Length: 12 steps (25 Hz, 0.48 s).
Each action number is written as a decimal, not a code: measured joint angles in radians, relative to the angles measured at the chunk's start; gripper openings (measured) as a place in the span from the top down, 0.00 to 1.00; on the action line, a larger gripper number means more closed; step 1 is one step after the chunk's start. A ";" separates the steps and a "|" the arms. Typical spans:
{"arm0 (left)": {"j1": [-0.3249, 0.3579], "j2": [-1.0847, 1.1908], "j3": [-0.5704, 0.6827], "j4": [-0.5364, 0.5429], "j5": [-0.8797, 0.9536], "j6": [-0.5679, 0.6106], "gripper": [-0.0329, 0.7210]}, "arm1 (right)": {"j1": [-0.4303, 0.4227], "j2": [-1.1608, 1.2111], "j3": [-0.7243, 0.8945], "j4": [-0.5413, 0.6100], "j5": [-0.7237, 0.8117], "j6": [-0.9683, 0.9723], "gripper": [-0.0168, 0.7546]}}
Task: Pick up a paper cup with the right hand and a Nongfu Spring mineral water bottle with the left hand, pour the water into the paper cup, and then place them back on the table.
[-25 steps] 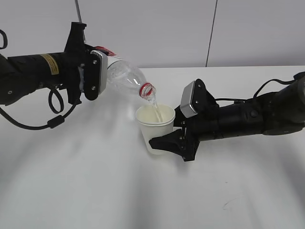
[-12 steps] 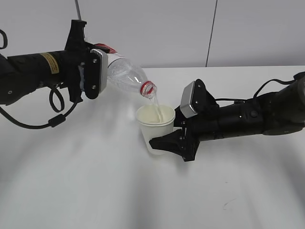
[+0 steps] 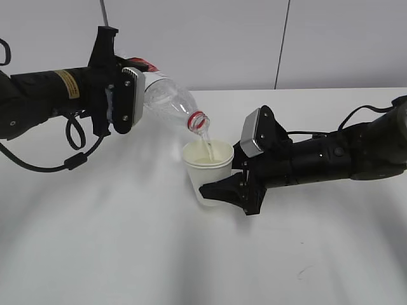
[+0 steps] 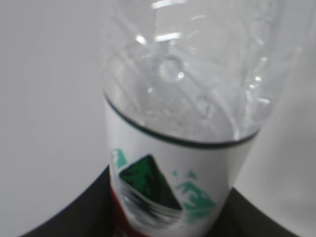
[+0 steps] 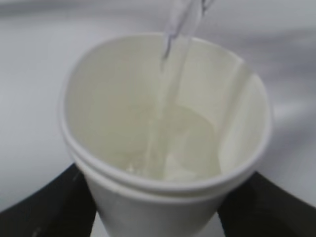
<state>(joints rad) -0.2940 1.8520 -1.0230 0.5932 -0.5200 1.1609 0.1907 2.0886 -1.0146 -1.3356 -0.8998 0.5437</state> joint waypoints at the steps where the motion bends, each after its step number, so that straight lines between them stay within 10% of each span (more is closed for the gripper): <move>1: 0.000 0.000 0.000 0.003 -0.001 0.000 0.55 | 0.000 0.000 0.000 0.000 0.000 0.000 0.33; 12: 0.000 0.000 0.000 0.007 -0.013 0.000 0.55 | 0.000 0.000 0.000 -0.001 0.000 0.000 0.33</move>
<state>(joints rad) -0.2940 1.8520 -1.0230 0.5997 -0.5327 1.1613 0.1907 2.0886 -1.0146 -1.3363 -0.8998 0.5437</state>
